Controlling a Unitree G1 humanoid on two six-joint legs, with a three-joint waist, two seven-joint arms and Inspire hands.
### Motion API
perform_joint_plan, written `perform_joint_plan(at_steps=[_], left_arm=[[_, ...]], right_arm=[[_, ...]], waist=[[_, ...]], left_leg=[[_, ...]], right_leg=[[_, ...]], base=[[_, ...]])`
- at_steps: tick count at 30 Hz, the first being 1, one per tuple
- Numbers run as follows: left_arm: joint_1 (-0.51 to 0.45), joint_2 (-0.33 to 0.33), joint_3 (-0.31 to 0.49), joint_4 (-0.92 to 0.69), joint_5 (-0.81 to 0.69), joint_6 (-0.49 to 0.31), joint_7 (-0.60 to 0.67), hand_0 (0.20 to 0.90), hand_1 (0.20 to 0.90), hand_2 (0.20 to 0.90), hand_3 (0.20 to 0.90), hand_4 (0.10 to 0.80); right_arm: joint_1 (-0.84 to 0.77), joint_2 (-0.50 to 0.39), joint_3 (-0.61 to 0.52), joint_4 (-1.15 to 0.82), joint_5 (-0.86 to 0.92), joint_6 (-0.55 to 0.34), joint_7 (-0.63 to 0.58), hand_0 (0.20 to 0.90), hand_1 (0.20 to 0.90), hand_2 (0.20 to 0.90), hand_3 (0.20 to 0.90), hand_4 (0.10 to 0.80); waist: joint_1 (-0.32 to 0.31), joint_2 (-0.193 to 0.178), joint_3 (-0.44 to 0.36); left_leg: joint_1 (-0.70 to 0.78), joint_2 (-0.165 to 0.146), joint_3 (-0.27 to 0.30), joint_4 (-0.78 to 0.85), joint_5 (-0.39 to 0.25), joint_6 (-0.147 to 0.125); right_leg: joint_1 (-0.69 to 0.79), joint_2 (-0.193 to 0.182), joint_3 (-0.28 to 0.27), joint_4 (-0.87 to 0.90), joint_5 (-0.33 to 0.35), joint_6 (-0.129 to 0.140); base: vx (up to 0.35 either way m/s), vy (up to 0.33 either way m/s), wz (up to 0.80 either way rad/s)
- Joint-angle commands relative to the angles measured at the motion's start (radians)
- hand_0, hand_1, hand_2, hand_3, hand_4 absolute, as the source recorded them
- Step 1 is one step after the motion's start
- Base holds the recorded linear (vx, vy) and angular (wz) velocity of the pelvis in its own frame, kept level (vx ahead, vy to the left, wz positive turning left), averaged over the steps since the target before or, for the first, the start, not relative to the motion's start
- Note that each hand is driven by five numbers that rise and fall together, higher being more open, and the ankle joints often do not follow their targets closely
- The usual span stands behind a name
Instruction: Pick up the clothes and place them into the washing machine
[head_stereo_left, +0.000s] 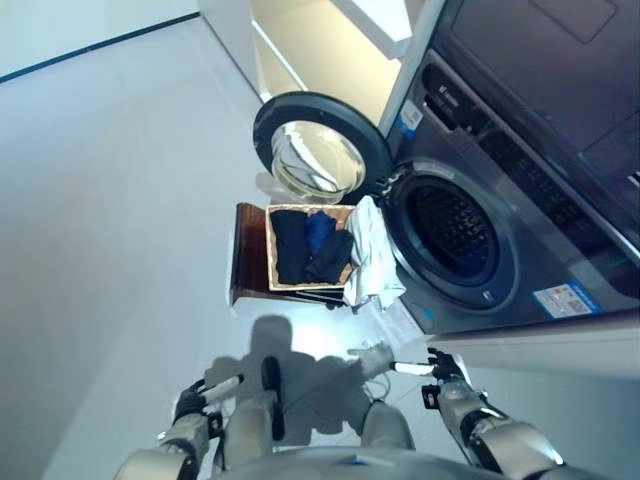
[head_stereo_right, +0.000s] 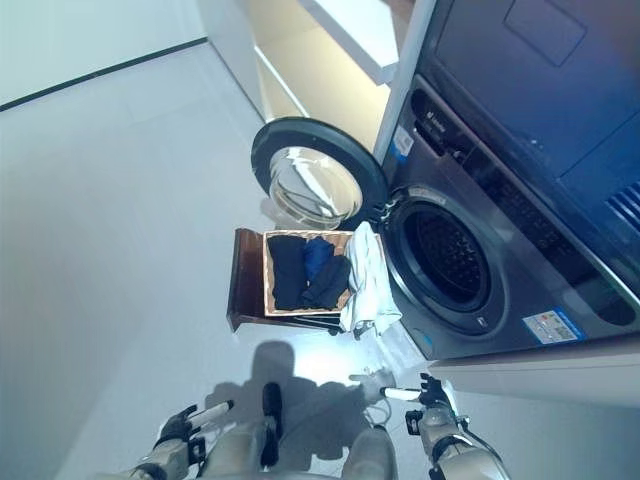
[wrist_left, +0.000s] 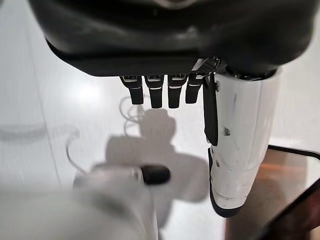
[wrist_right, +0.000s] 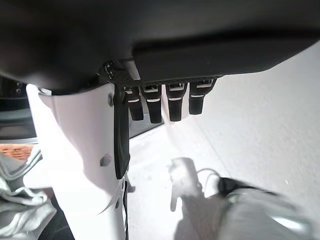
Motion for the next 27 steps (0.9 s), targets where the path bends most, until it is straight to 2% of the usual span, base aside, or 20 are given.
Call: perform_joint_plan(at_steps=[1, 2, 3, 5, 7, 11, 18, 21, 24, 25, 27], left_arm=[[-0.034, 0.028, 0.041, 0.000, -0.005, -0.038, 0.014, 0.900, 0.900, 0.900, 0.900, 0.800], [-0.034, 0.028, 0.041, 0.000, -0.005, -0.038, 0.014, 0.900, 0.900, 0.900, 0.900, 0.800], [-0.048, 0.020, 0.041, -0.002, -0.028, -0.042, 0.022, 0.900, 0.900, 0.900, 0.900, 0.800], [-0.037, 0.002, 0.052, 0.004, -0.048, -0.045, 0.023, 0.900, 0.900, 0.900, 0.900, 0.800], [-0.028, -0.009, 0.050, 0.005, -0.048, -0.040, 0.019, 0.900, 0.900, 0.900, 0.900, 0.800], [-0.003, -0.049, 0.042, 0.024, -0.040, -0.031, 0.007, 0.900, 0.900, 0.900, 0.900, 0.800], [0.011, -0.057, 0.043, 0.024, -0.029, -0.030, 0.004, 0.900, 0.900, 0.900, 0.900, 0.800], [0.011, -0.055, 0.040, 0.021, -0.022, -0.027, 0.003, 0.900, 0.900, 0.900, 0.900, 0.800], [0.008, -0.054, 0.037, 0.020, -0.025, -0.026, 0.005, 0.900, 0.900, 0.900, 0.900, 0.800], [0.007, -0.055, 0.030, 0.022, -0.027, -0.022, 0.004, 0.900, 0.900, 0.900, 0.900, 0.800], [0.008, -0.056, 0.031, 0.022, -0.032, -0.021, 0.008, 0.900, 0.900, 0.900, 0.900, 0.800]], right_arm=[[-0.071, -0.038, 0.024, -0.047, -0.026, -0.017, -0.027, 0.900, 0.900, 0.900, 0.900, 0.800], [-0.071, -0.038, 0.024, -0.047, -0.026, -0.017, -0.027, 0.900, 0.900, 0.900, 0.900, 0.800], [-0.079, -0.042, 0.027, -0.063, -0.029, -0.024, -0.026, 0.900, 0.900, 0.900, 0.900, 0.800], [-0.076, -0.038, 0.032, -0.041, -0.048, -0.011, -0.025, 0.900, 0.900, 0.900, 0.900, 0.800], [-0.072, -0.040, 0.031, -0.030, -0.053, -0.007, -0.029, 0.900, 0.900, 0.900, 0.900, 0.800], [-0.080, -0.045, 0.028, 0.009, -0.070, 0.001, -0.027, 0.900, 0.900, 0.900, 0.900, 0.800], [-0.086, -0.044, 0.040, -0.005, -0.075, -0.001, -0.023, 0.900, 0.900, 0.900, 0.900, 0.800], [-0.092, -0.046, 0.044, -0.024, -0.073, -0.003, -0.023, 0.900, 0.900, 0.900, 0.900, 0.800], [-0.104, -0.048, 0.042, -0.040, -0.059, -0.010, -0.035, 0.900, 0.900, 0.900, 0.900, 0.800], [-0.116, -0.047, 0.046, -0.053, -0.056, -0.011, -0.048, 0.900, 0.900, 0.900, 0.900, 0.800], [-0.125, -0.046, 0.051, -0.062, -0.051, -0.013, -0.053, 0.900, 0.900, 0.900, 0.900, 0.800]], waist=[[-0.014, -0.003, 0.081], [-0.014, -0.003, 0.081], [-0.021, -0.015, 0.089], [-0.018, -0.022, 0.064], [-0.024, -0.021, 0.054], [-0.023, -0.007, -0.003], [-0.019, 0.011, -0.021], [-0.023, 0.023, -0.020], [-0.029, 0.039, -0.012], [-0.032, 0.049, -0.004], [-0.032, 0.052, 0.001]], left_leg=[[-0.013, 0.060, -0.041, 0.138, -0.074, -0.103], [-0.013, 0.060, -0.041, 0.138, -0.074, -0.103], [-0.039, 0.062, -0.058, 0.223, -0.091, -0.107], [-0.016, 0.071, -0.060, 0.199, -0.085, -0.123], [0.002, 0.077, -0.069, 0.178, -0.077, -0.129], [0.031, 0.072, -0.067, 0.077, -0.046, -0.137], [0.066, 0.069, -0.055, 0.017, -0.029, -0.142], [0.075, 0.075, -0.055, -0.002, -0.019, -0.148], [0.070, 0.093, -0.057, -0.009, -0.006, -0.160], [0.064, 0.110, -0.057, -0.001, -0.003, -0.169], [0.051, 0.117, -0.060, 0.027, -0.012, -0.171]], right_leg=[[0.064, 0.018, -0.059, -0.125, 0.157, 0.000], [0.064, 0.018, -0.059, -0.125, 0.157, 0.000], [0.066, 0.032, -0.028, -0.070, 0.136, -0.014], [0.101, 0.031, -0.071, -0.092, 0.138, -0.020], [0.128, 0.041, -0.073, -0.117, 0.140, -0.024], [0.183, 0.050, -0.085, -0.232, 0.173, -0.012], [0.197, 0.052, -0.060, -0.265, 0.182, -0.010], [0.195, 0.057, -0.056, -0.250, 0.171, -0.016], [0.171, 0.071, -0.053, -0.214, 0.145, -0.029], [0.154, 0.083, -0.057, -0.175, 0.115, -0.042], [0.146, 0.089, -0.058, -0.159, 0.099, -0.049]], base=[[0.072, -0.177, 0.11], [0.049, -0.266, 0.04], [0.033, -0.197, 0.09], [0.052, -0.198, 0.40], [0.054, -0.123, 0.32], [0.043, -0.078, -0.03], [0.030, -0.014, -0.10], [0.029, -0.059, 0.00], [0.016, -0.109, 0.03], [0.037, -0.147, 0.05], [0.030, -0.155, 0.04]])
